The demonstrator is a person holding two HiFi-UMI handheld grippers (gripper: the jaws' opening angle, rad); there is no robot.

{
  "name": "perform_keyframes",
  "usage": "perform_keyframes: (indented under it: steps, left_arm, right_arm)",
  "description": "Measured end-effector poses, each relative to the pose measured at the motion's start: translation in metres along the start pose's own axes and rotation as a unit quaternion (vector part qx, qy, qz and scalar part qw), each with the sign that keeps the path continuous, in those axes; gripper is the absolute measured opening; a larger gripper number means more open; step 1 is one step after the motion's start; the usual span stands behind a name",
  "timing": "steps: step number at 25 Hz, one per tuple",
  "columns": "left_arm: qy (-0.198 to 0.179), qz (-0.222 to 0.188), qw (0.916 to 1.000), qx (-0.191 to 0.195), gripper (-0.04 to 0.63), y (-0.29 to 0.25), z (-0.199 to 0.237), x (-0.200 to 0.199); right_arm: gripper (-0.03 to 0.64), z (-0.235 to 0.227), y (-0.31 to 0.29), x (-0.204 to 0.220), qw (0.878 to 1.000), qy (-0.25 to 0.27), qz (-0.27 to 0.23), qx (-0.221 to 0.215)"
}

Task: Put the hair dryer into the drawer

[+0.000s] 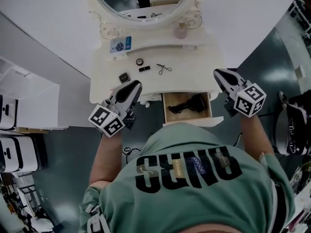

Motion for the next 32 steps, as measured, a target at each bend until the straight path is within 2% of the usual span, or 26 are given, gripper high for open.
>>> perform_keyframes:
  steps: [3,6,18,27,32]
  left_arm:
    - [0.004,-0.036,0.9990,-0.025,0.012,0.017,0.001,-0.016]
    - [-0.009,-0.049,0.9983,-0.029,0.009,0.026,-0.003,-0.025]
    - [-0.011,-0.041,0.9988,-0.024,0.009,0.028,-0.018,-0.025]
    - [-0.015,-0.030,0.9992,-0.022,0.009,0.026,-0.024,-0.022]
    - [-0.012,-0.030,0.9992,-0.025,0.009,0.029,-0.024,-0.019]
  right_arm:
    - [-0.006,0.012,-0.005,-0.011,1.000,0.008,-0.003,-0.010]
    - [-0.006,0.020,-0.011,-0.017,1.000,0.016,-0.005,-0.020]
    - [-0.006,0.027,-0.015,-0.014,1.000,0.001,-0.006,-0.028]
    - [-0.006,0.031,-0.010,-0.010,0.999,0.005,-0.004,-0.033]
    - [-0.006,0.034,-0.009,-0.007,0.999,0.025,-0.006,-0.036]
Point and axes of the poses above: the fingertips, and each gripper's own axes: y backward along the fingers, z to its left, x out of its underside, the point moved 4 cm from there along y, backward along the fingers, and after that the axes turned 4 degrees about -y, right-handed, at the moved point
